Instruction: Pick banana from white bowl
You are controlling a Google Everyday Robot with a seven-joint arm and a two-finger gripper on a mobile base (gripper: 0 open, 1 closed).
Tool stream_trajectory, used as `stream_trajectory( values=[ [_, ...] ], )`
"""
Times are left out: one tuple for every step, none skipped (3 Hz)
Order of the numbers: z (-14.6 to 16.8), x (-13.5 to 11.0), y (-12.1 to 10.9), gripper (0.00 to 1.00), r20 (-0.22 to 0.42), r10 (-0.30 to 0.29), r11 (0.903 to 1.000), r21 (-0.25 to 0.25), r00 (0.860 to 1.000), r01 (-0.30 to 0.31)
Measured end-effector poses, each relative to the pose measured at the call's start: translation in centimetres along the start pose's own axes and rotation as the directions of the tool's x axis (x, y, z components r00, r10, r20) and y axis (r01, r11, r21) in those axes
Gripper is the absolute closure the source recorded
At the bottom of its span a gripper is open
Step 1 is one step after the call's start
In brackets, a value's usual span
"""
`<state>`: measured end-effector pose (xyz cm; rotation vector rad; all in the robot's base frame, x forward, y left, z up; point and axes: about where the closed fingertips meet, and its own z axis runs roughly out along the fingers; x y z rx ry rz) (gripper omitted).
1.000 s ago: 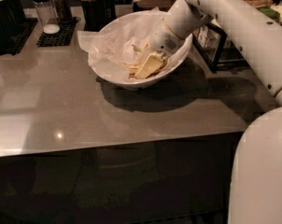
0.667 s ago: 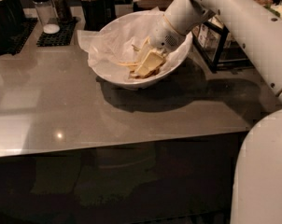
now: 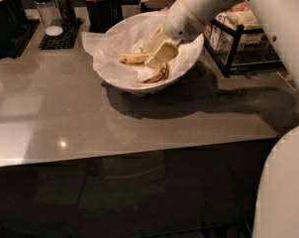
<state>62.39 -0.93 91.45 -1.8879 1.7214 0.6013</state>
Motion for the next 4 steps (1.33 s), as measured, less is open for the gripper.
stream_trajectory(
  values=[
    [-3.2, -1.7, 2.4, 1.0, 0.102, -0.027, 0.9996, 0.014, 0.994, 0.026],
    [-6.4, -2.2, 6.0, 1.0, 0.208, -0.008, 0.9984, 0.056, 0.978, -0.004],
    [-7.8, -1.3, 9.8, 1.0, 0.278, 0.03, 0.994, 0.093, 0.96, -0.058],
    [-8.8, -0.9, 12.3, 1.0, 0.303, 0.047, 0.9905, 0.109, 0.952, -0.084]
  ],
)
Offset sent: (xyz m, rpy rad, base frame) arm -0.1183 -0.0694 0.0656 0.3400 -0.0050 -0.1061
